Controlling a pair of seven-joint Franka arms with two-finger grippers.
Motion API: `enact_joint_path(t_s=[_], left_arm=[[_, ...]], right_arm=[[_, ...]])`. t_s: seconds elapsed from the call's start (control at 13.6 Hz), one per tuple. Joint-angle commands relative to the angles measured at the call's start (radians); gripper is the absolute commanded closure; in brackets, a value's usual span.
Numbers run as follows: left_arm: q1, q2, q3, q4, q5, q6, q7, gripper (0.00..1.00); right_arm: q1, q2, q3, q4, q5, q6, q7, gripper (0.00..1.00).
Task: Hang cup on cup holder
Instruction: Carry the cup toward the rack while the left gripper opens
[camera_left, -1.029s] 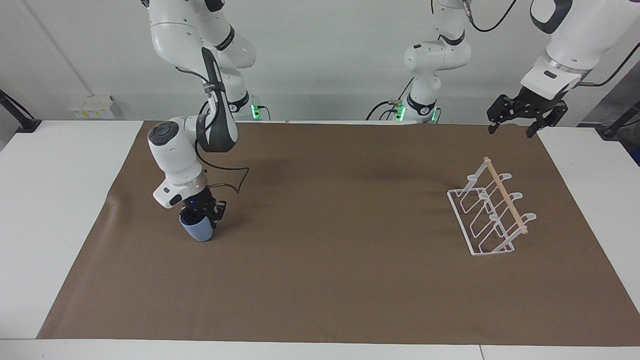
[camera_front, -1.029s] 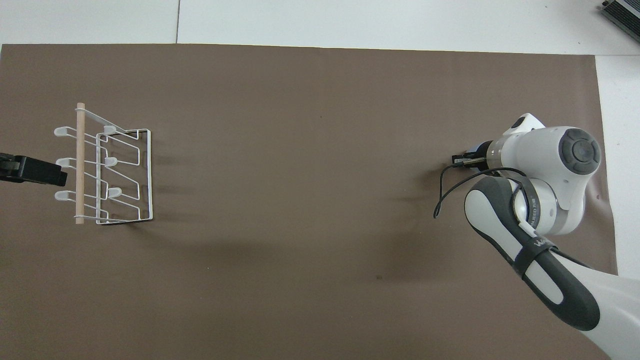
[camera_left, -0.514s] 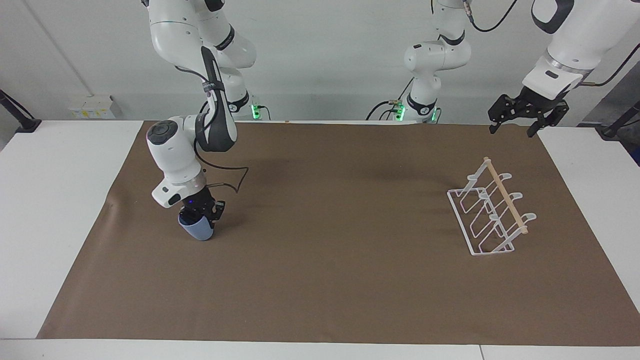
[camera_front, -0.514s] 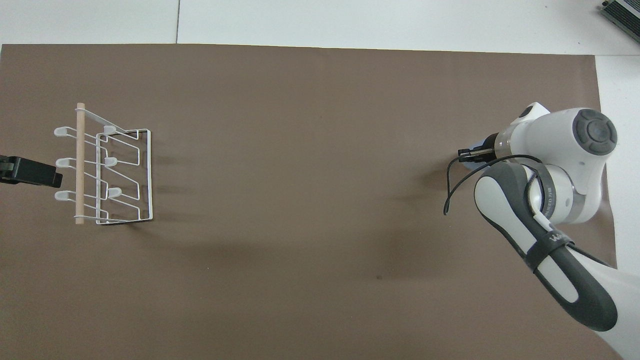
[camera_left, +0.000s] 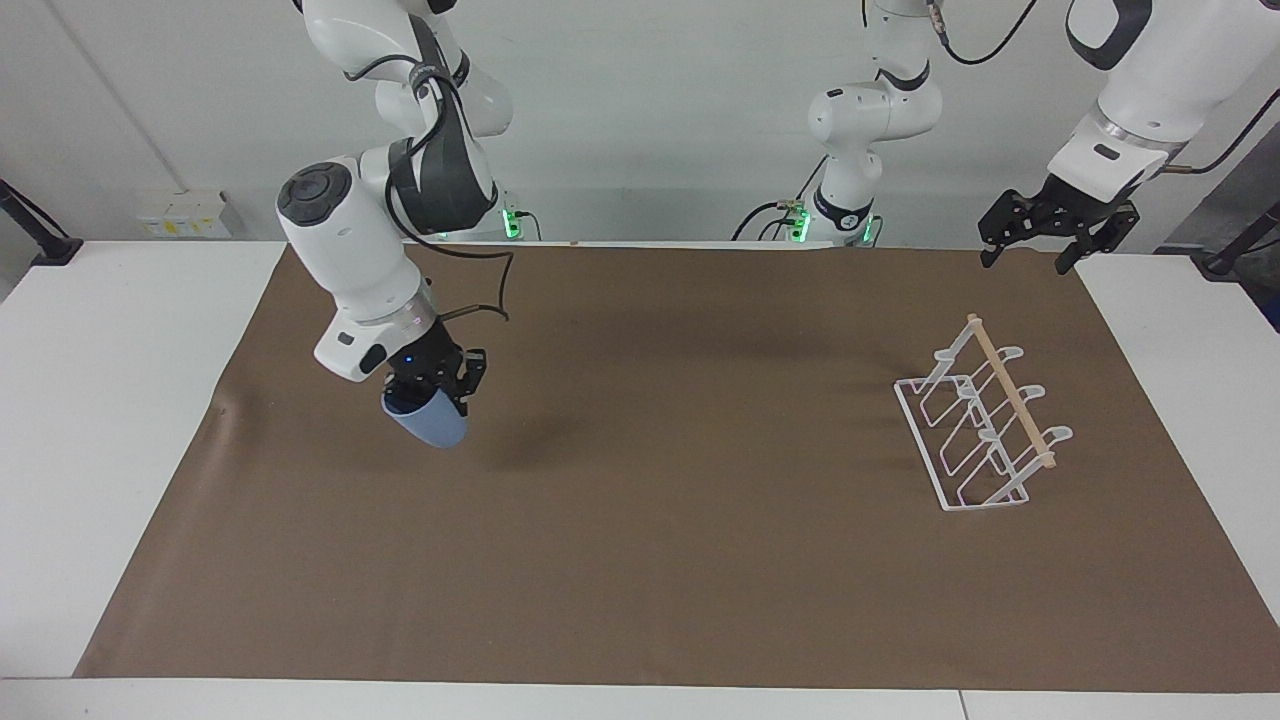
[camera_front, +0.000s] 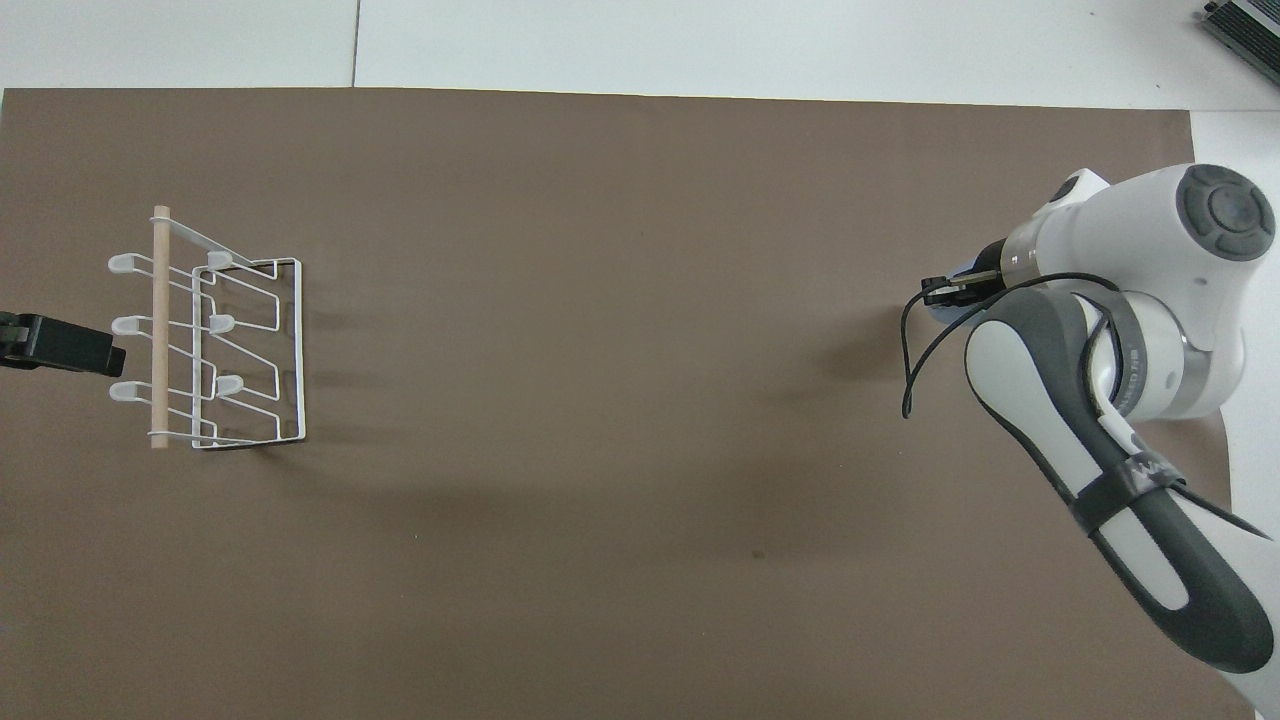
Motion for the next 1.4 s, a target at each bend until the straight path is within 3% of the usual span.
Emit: enact_joint_path(t_s=[0.0, 0.22, 0.37, 0.59, 0.81, 1.1, 1.32], left_arm=[[0.003, -0.036, 0.004, -0.051, 0.012, 0.000, -0.003, 0.00], [0.001, -0.033, -0.001, -0.048, -0.007, 0.035, -0.307, 0.00], [0.004, -0.030, 0.004, -0.045, -0.112, 0.044, -0.438, 0.00], [0.015, -0.024, 0.005, -0.036, -0.248, 0.078, -0.719, 0.00], [0.029, -0.024, 0.005, -0.039, -0.435, 0.156, -0.958, 0.00], [0.041, -0.024, 0.004, -0.048, -0.647, 0.194, -1.152, 0.00], [0.038, -0.038, 0.002, -0.101, -0.770, 0.288, -1.259, 0.00]], right_arm=[[-0.025, 0.001, 0.047, 0.017, 0.288, 0.000, -0.019, 1.00], [-0.024, -0.010, 0.081, 0.017, 0.603, 0.026, -0.023, 1.00], [-0.015, -0.013, 0.112, 0.010, 0.749, 0.097, -0.022, 1.00], [-0.015, -0.014, 0.211, -0.014, 0.947, 0.249, -0.014, 1.00], [-0.008, -0.011, 0.349, -0.031, 1.197, 0.474, 0.001, 1.00], [0.019, -0.007, 0.486, -0.055, 1.349, 0.679, 0.003, 1.00], [0.065, -0.001, 0.575, -0.062, 1.384, 0.829, 0.004, 1.00]])
